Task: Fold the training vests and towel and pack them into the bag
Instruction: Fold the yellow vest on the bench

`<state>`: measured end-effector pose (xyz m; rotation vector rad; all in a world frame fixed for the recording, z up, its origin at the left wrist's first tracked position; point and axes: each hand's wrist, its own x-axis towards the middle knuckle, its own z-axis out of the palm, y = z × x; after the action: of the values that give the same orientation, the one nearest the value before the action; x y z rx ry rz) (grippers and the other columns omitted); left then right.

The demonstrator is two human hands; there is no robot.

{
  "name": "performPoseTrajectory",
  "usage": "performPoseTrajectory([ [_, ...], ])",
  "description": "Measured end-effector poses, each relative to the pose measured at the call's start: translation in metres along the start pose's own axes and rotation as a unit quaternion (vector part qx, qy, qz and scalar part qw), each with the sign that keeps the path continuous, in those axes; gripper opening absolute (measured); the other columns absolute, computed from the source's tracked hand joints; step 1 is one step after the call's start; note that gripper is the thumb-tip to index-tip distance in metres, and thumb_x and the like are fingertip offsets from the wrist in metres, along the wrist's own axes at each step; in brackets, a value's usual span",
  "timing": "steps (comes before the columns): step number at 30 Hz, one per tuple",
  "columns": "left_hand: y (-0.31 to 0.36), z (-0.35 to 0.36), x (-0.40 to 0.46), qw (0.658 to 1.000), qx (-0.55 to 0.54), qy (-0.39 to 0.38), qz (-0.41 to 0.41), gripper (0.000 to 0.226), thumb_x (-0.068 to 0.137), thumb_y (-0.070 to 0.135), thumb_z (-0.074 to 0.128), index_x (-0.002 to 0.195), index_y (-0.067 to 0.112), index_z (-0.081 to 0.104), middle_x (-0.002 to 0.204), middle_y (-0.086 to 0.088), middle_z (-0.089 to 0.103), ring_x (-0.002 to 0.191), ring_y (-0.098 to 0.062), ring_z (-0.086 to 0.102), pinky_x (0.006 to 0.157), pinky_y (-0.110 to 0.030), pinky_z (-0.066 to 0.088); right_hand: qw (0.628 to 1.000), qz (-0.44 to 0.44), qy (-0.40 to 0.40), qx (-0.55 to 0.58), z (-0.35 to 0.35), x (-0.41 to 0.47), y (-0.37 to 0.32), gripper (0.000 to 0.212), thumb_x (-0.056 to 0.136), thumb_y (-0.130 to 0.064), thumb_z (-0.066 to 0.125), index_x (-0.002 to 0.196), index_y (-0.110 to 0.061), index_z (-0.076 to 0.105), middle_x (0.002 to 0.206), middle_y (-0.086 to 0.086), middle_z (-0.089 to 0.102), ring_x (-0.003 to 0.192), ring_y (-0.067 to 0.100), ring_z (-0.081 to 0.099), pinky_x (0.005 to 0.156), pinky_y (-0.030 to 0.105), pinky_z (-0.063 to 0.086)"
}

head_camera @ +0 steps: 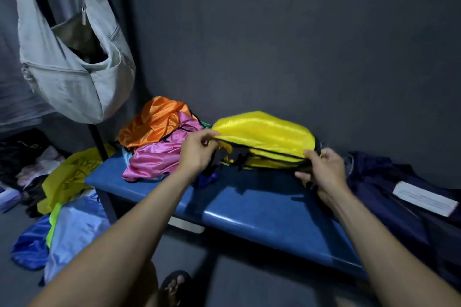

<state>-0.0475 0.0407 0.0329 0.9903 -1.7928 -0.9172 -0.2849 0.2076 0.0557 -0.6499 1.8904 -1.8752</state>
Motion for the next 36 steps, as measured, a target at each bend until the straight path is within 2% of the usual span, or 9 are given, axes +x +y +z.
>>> performPoseTrajectory([
  [2,-0.04,0.01,-0.019,0.995,0.066,-0.057,-0.053,0.017,0.086,0.001,0.074,0.095,0.014,0.08,0.091,0.001,0.077,0.095,-0.019,0.073,0.077,-0.02,0.046,0.997,0.063,-0.012,-0.037,-0.004,-0.005,0.044,0.037,0.098,-0.008,0.065,0.077,-0.018,0.036,0.08,0.01,0.038,0.054,0.016,0.057,0.042,0.031,0.057],
  [6,-0.071,0.013,-0.045,0.98,0.137,-0.117,-0.087,0.019,0.087,-0.001,0.069,0.099,0.01,0.08,0.089,0.001,0.073,0.088,-0.013,0.066,0.077,-0.014,0.041,0.987,0.135,-0.047,-0.069,-0.019,-0.019,0.095,0.044,0.098,-0.01,0.067,0.077,-0.019,0.03,0.091,0.016,0.048,0.065,0.032,0.076,0.048,0.04,0.062],
  [10,-0.071,0.004,-0.05,0.968,0.163,-0.158,-0.102,0.019,0.088,0.004,0.07,0.104,0.015,0.073,0.091,0.001,0.069,0.083,-0.019,0.065,0.079,-0.028,0.051,0.986,0.14,-0.057,-0.071,-0.022,-0.023,0.098,0.044,0.097,-0.011,0.067,0.076,-0.019,0.029,0.089,0.018,0.05,0.068,0.032,0.076,0.054,0.044,0.062],
  [12,-0.069,-0.001,-0.053,0.969,0.176,-0.162,-0.067,0.026,0.083,0.004,0.074,0.106,0.015,0.068,0.101,-0.002,0.065,0.091,-0.021,0.064,0.086,-0.032,0.053,0.986,0.137,-0.056,-0.077,-0.023,-0.022,0.098,0.044,0.097,-0.011,0.068,0.076,-0.019,0.029,0.087,0.019,0.052,0.068,0.033,0.076,0.055,0.046,0.062],
  [16,-0.041,-0.011,-0.069,0.973,0.19,-0.105,0.079,0.022,0.076,0.012,0.067,0.096,0.02,0.061,0.094,0.002,0.06,0.081,-0.017,0.057,0.074,-0.034,0.047,0.985,0.143,-0.057,-0.082,-0.024,-0.024,0.103,0.038,0.096,-0.012,0.067,0.08,-0.017,0.033,0.088,0.019,0.052,0.068,0.033,0.076,0.06,0.049,0.062],
  [21,-0.035,0.013,-0.098,0.854,0.401,-0.243,0.227,0.057,0.075,0.066,0.065,0.119,0.029,0.056,0.113,0.007,0.057,0.104,-0.019,0.051,0.088,-0.038,0.042,0.985,0.147,-0.056,-0.077,-0.026,-0.026,0.104,0.035,0.096,-0.013,0.067,0.082,-0.017,0.035,0.084,0.019,0.054,0.065,0.033,0.076,0.057,0.044,0.063],
  [24,-0.046,0.038,-0.103,0.82,0.455,-0.25,0.242,0.063,0.08,0.063,0.07,0.128,0.027,0.052,0.123,0.002,0.052,0.115,-0.024,0.05,0.095,-0.039,0.037,0.983,0.151,-0.062,-0.087,-0.028,-0.028,0.102,0.032,0.096,-0.016,0.068,0.085,-0.016,0.038,0.08,0.018,0.055,0.063,0.032,0.075,0.055,0.042,0.064],
  [32,-0.054,0.041,-0.094,0.841,0.355,-0.25,0.322,0.029,0.091,0.021,0.066,0.12,0.018,0.069,0.101,-0.003,0.065,0.09,-0.03,0.064,0.073,-0.04,0.052,0.964,0.202,-0.08,-0.152,-0.037,-0.027,0.09,0.029,0.093,-0.028,0.071,0.095,0.0,0.064,0.072,0.02,0.071,0.052,0.026,0.069,0.047,0.032,0.059],
  [36,-0.028,0.023,-0.092,0.907,0.23,-0.229,0.268,0.029,0.094,0.039,0.052,0.114,0.024,0.069,0.095,0.008,0.07,0.087,-0.012,0.062,0.076,-0.031,0.048,0.943,0.213,-0.118,-0.225,-0.046,-0.026,0.085,0.033,0.094,-0.032,0.07,0.097,0.001,0.065,0.068,0.016,0.074,0.049,0.022,0.067,0.046,0.028,0.055],
])
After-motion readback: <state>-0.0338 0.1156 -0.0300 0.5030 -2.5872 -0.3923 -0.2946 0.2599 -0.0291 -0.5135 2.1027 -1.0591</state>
